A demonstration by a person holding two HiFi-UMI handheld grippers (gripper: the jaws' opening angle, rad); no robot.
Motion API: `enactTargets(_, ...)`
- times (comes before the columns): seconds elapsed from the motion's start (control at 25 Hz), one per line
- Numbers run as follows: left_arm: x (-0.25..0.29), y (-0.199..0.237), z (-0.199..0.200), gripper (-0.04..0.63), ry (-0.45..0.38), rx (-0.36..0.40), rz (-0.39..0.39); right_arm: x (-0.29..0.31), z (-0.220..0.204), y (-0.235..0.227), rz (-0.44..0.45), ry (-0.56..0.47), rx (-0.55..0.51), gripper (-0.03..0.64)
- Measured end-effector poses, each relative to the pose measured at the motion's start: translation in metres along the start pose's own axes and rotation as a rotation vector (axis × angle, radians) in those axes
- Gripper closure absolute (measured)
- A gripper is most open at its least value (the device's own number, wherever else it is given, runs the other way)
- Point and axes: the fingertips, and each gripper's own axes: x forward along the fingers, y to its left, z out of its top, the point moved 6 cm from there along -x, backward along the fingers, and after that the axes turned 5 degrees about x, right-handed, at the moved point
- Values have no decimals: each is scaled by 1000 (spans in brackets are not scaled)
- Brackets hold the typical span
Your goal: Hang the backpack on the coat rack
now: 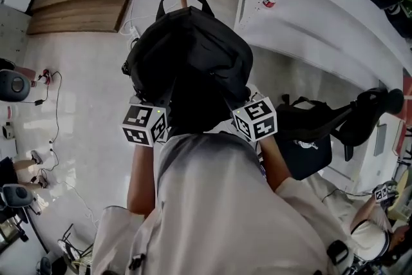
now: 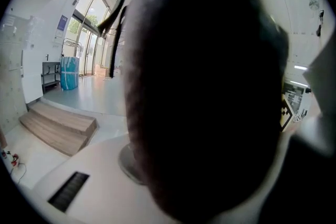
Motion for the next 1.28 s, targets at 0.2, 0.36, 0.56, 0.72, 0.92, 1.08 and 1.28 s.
enactTargets(0.2,9,30,3,512,4,2,-38,21,13,6,-31,5,20,505)
enactTargets(0.36,15,55,2,512,3,5,-61,42,22,12,-56,4,32,505)
enactTargets(0.56,21,83,0,512,3,9,-89,65,30,21,-80,7,49,505)
enactTargets(0.72,25,99,-1,512,3,11,-106,77,35,26,-97,8,58,505)
enactTargets(0.92,29,115,-3,512,5,12,-122,92,39,30,-111,14,70,505)
enactTargets(1.08,40,121,-9,511,22,8,-128,102,36,24,-109,27,89,503)
enactTargets(1.28,63,121,-18,512,46,-3,-144,110,29,6,-108,49,112,503)
